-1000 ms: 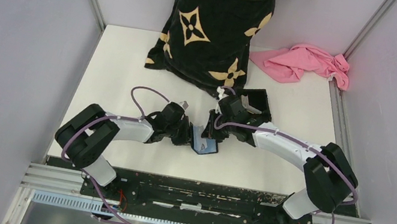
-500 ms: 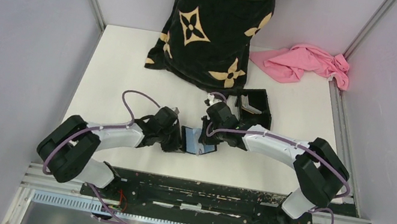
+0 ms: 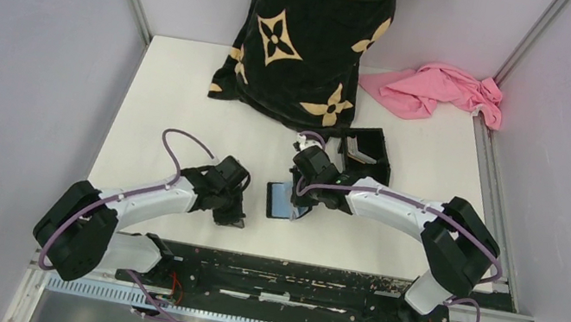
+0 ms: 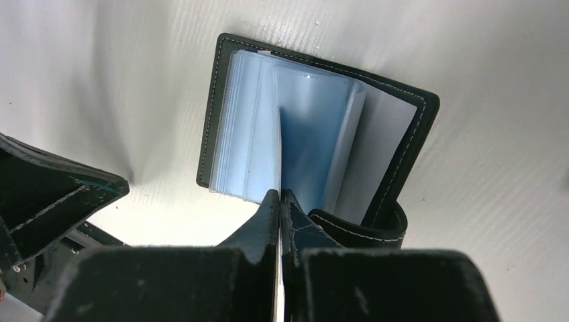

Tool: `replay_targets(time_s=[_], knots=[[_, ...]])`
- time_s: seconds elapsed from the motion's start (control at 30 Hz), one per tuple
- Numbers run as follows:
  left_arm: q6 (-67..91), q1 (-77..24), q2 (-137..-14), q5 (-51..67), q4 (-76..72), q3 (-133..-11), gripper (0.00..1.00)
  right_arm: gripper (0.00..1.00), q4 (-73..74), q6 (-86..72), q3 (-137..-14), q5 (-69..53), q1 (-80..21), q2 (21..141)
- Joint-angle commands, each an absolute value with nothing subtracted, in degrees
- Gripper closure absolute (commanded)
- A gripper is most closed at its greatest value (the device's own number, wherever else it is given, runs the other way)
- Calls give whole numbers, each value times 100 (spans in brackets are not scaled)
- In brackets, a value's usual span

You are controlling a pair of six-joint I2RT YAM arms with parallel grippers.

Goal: Put the credit cards into the card holder
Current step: Open the card holder at the center of the board.

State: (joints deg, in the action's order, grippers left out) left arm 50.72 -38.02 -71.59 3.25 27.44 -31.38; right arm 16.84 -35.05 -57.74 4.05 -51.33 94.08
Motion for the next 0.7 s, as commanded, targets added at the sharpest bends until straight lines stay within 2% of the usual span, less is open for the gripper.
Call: replay_targets(time_s=[0.0, 0.27, 0.67], knots=[[4860, -3825, -7019, 190, 2974, -3760, 97, 99, 1753, -3350, -6047, 637, -5159, 9448], [4684, -3824, -7689, 595, 2407, -4531, 96, 99, 1775, -3347, -6033, 616, -5159, 9442], [4776, -3832, -8694, 988, 1697, -4896, 96, 99, 1818, -3356, -6041, 589, -5159, 9423]])
